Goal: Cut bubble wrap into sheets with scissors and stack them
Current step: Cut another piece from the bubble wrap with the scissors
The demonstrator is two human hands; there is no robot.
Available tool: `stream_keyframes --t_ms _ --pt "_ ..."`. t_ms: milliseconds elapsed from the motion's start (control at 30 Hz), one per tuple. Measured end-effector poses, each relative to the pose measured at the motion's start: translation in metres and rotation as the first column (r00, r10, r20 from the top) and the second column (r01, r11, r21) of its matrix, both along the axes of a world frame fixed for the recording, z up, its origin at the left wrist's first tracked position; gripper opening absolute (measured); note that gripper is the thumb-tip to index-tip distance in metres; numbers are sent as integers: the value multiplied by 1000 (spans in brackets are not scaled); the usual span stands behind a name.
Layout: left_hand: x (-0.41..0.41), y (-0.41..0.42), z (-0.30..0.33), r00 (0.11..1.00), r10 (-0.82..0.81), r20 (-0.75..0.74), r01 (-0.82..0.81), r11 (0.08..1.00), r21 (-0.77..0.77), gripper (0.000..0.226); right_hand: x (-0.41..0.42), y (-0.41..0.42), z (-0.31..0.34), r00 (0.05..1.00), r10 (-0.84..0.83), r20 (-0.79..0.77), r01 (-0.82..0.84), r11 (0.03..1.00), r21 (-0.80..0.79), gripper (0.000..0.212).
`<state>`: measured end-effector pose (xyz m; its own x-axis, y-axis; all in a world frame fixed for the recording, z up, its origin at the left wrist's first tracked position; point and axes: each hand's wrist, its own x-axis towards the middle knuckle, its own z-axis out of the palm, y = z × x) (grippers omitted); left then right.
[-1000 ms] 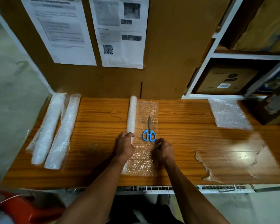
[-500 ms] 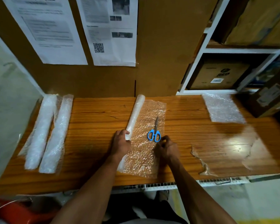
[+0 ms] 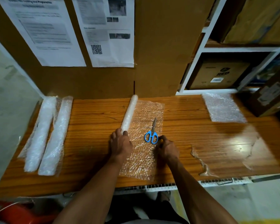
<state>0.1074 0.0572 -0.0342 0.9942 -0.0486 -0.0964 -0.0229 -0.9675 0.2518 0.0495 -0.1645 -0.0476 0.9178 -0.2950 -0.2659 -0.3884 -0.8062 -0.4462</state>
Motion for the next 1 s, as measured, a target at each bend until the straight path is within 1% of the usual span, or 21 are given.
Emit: stream_keyframes --t_ms 133,200,267,333,367,433,500,600,700,800,933,1000 --pt "4 9 -2 992 128 16 -128 990 50 49 5 -2 0 998 -59 21 58 997 41 27" --pt "5 7 -2 989 133 63 -137 989 62 48 8 -3 -4 996 -87 26 85 994 65 27" --pt "5 -3 2 989 72 126 -79 995 53 49 12 -4 -7 994 -105 26 102 991 89 27" --pt "5 -18 5 983 -49 177 43 998 35 46 16 -6 -12 992 -122 23 118 985 123 25" --pt "5 -27 7 977 -119 178 117 993 21 40 17 -7 -12 990 -140 26 135 980 147 20" --pt "6 -45 8 968 -206 143 214 976 -45 24 20 -9 -12 983 -184 30 175 966 191 10" --pt "6 -62 9 971 -226 81 234 966 -107 17 24 -11 -10 983 -178 44 167 969 180 14" --pt "6 -84 6 974 -223 24 225 970 -92 24 30 -14 -7 980 -196 37 187 965 182 22" --pt "8 -100 4 986 -166 -17 166 986 -12 33 36 -18 -9 979 -199 34 190 964 184 24" --pt "12 -109 4 991 -121 -62 125 991 52 38 41 -20 -9 979 -201 35 192 966 172 27" --pt "22 -113 13 984 -93 -149 100 994 43 37 49 -19 -7 979 -206 3 204 972 118 29" --pt "28 -112 21 977 -73 -202 74 997 -3 36 52 -18 -4 980 -198 -33 200 976 84 26"
